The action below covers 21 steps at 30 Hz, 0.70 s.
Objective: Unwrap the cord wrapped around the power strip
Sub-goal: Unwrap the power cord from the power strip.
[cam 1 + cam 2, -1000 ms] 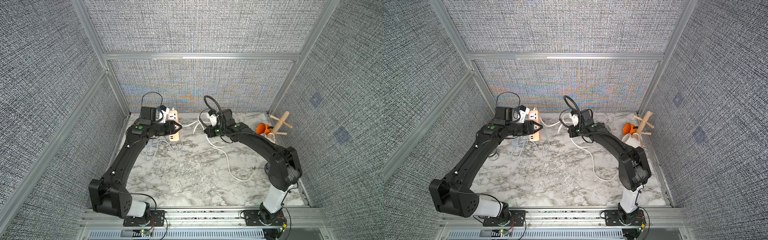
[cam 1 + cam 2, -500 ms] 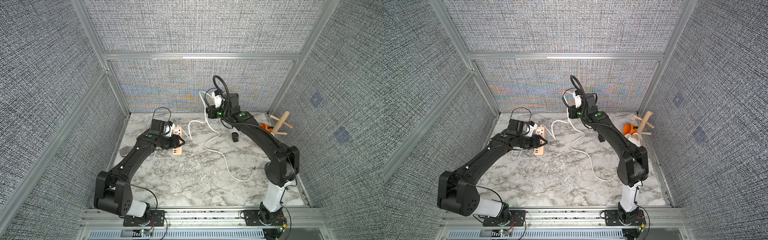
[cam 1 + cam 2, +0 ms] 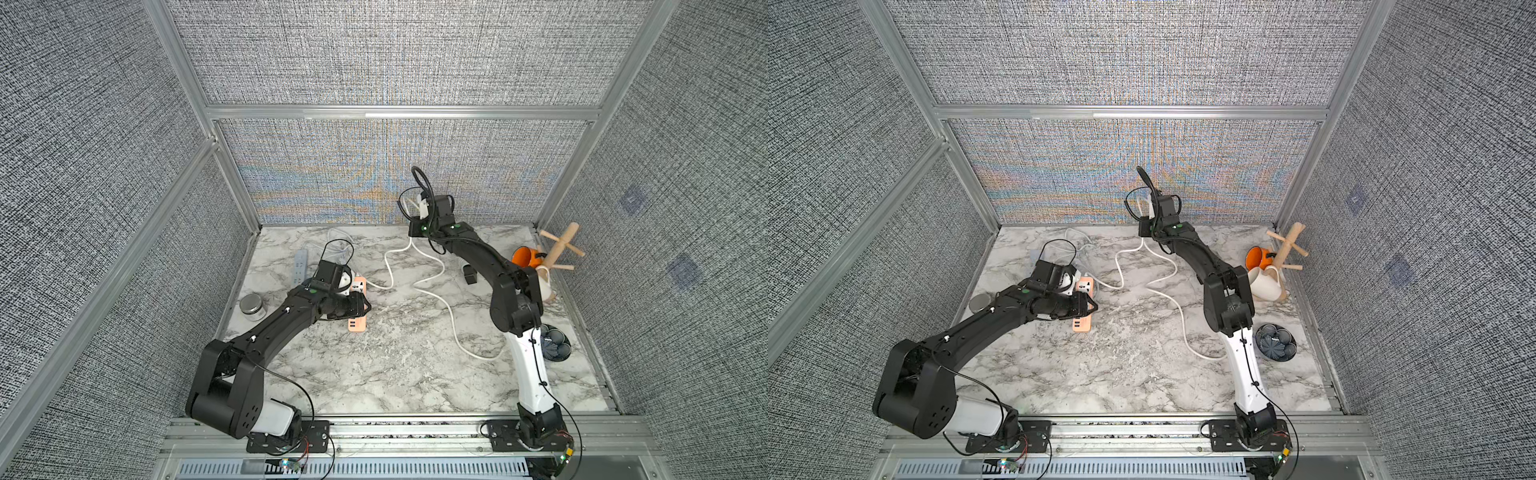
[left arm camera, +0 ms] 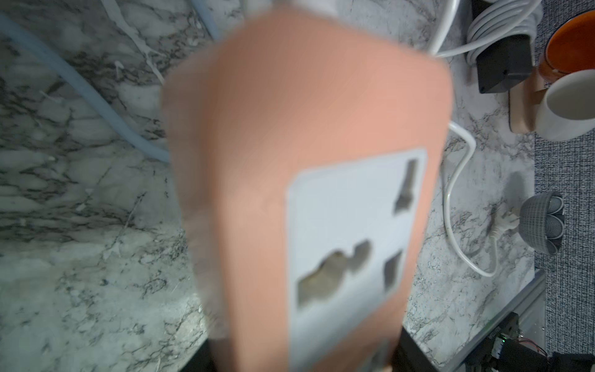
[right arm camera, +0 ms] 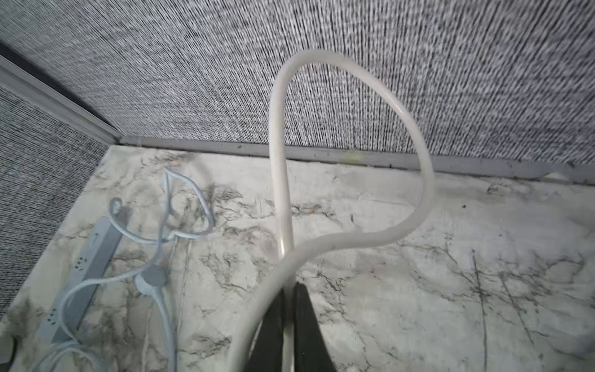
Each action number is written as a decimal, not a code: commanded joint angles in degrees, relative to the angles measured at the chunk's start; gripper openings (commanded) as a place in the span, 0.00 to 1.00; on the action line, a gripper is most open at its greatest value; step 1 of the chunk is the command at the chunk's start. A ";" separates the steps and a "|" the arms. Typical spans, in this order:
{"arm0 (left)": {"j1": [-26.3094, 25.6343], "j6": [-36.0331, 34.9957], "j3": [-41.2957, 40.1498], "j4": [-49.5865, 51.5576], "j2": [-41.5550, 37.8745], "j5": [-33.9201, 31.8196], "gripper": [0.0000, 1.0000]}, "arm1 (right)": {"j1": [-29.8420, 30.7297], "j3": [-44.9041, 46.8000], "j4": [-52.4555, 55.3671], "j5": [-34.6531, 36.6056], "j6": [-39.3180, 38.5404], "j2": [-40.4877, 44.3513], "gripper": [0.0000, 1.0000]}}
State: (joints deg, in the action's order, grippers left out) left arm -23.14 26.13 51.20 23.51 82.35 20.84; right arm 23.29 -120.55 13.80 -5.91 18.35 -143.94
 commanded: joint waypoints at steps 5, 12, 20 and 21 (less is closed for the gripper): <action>-0.03 2.67 -4.07 -5.18 -0.49 -1.72 0.00 | 0.09 0.80 -2.72 -2.80 -1.34 -2.28 0.24; -0.10 3.53 -4.17 -6.83 1.57 -0.24 0.00 | -0.26 1.95 4.10 -5.07 -4.72 4.74 0.76; -0.24 2.88 -6.91 -6.18 1.56 -0.33 0.00 | -2.19 27.17 15.82 -0.24 -7.72 28.63 0.73; -0.19 3.11 -7.55 -6.79 1.81 0.45 0.00 | -2.42 31.24 16.18 -0.49 -7.23 31.53 0.71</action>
State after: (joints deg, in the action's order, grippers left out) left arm -23.31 29.54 44.58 18.00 83.88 19.73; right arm 21.30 -95.81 25.17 -7.46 11.60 -117.21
